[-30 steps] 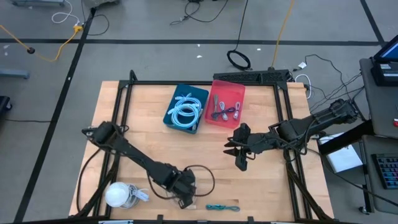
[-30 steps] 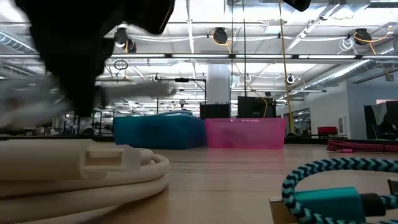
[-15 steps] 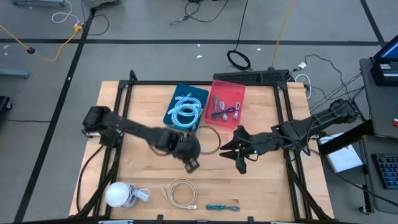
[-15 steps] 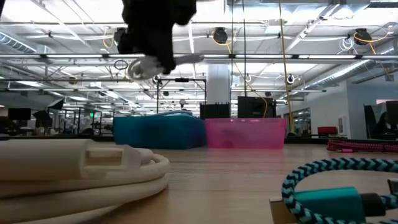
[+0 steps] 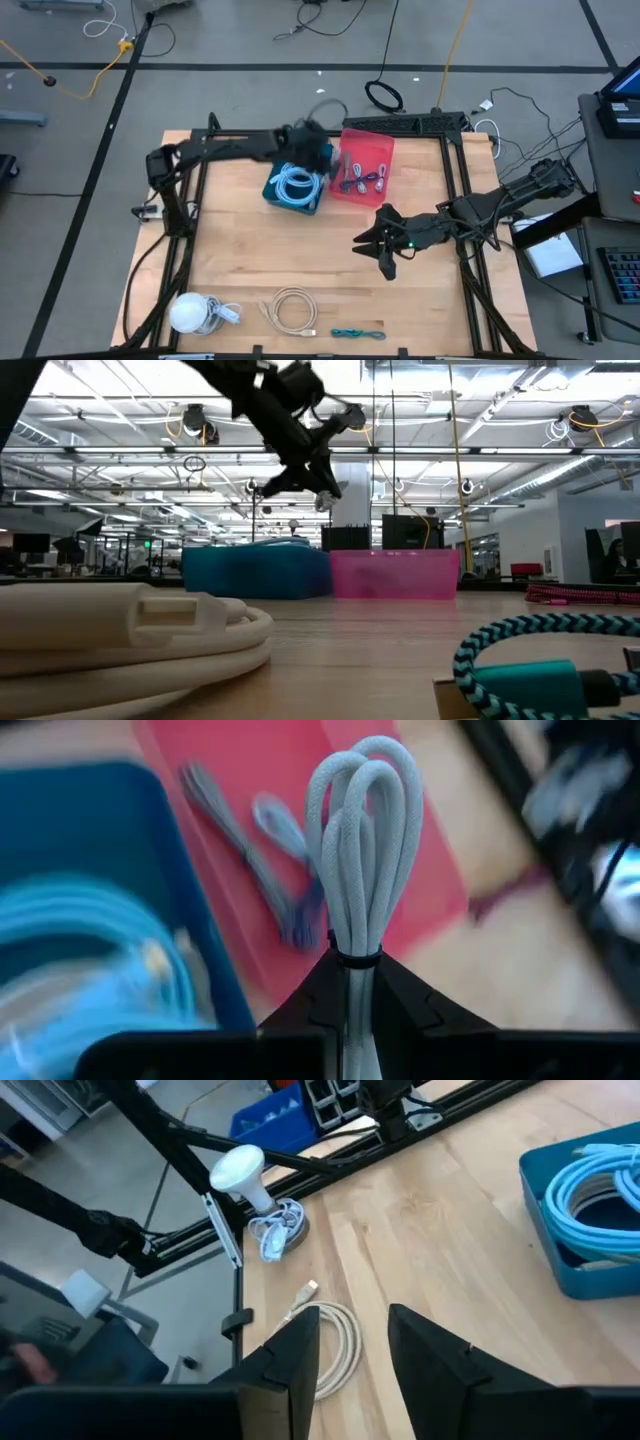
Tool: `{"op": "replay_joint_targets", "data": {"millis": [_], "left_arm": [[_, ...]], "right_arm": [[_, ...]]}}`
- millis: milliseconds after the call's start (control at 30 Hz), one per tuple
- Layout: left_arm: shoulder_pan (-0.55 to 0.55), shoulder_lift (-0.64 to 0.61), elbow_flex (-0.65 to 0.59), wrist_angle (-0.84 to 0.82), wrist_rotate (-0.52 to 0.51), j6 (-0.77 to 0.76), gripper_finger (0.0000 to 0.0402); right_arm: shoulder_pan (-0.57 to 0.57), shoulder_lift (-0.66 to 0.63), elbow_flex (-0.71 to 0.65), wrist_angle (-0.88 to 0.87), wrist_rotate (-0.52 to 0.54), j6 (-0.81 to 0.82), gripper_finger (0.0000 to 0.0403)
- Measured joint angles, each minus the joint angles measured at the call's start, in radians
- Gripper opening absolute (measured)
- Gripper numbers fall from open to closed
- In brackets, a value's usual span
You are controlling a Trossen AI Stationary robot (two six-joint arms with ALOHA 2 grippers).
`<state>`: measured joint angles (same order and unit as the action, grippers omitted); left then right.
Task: Pick & Place USB Port
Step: Put the small white charger cable into the pink bin
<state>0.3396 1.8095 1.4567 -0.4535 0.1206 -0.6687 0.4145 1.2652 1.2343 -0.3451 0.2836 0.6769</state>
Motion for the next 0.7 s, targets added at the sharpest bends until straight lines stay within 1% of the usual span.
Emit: {"op": "replay_joint_targets", "data": {"millis": [67,133,267,333,400,467,533,600,667,700], "left_arm": [[0.052,0.024,0.001,0.071,0.063,-0.016,0.0024],[0.077,0.050,0.011,0.112,0.127,-0.012,0.0024],[0.074,0.126,0.066,0.113,0.209,0.033,0.0024],[0.059,0.171,0.123,0.108,0.235,0.054,0.0024],[0.038,0.207,0.194,0.076,0.248,0.086,0.0024],[0.016,0.233,0.282,0.014,0.245,0.150,0.0024],[-0.002,0.239,0.368,-0.105,0.214,0.242,0.0024],[-0.018,0.235,0.456,-0.221,0.143,0.344,0.0024],[-0.027,0.211,0.524,-0.355,0.070,0.425,0.0024],[-0.032,0.199,0.550,-0.396,0.045,0.447,0.0024]], "right_arm": [[0.000,0.000,0.000,0.010,0.001,0.000,0.0116],[0.000,0.000,0.000,0.020,0.010,-0.007,0.0116],[-0.001,0.000,0.000,0.032,0.085,-0.011,0.0116],[-0.002,0.000,0.000,0.021,0.118,-0.007,0.0116],[-0.003,0.000,0.000,-0.003,0.182,0.018,0.0116],[-0.009,0.000,0.000,-0.032,0.242,0.044,0.0116],[-0.016,0.000,0.000,-0.098,0.309,0.098,0.0116],[-0.029,0.000,0.000,-0.163,0.343,0.144,0.0116],[-0.046,0.000,0.000,-0.220,0.347,0.179,0.0116],[-0.056,0.000,0.000,-0.234,0.349,0.190,0.0116]]}}
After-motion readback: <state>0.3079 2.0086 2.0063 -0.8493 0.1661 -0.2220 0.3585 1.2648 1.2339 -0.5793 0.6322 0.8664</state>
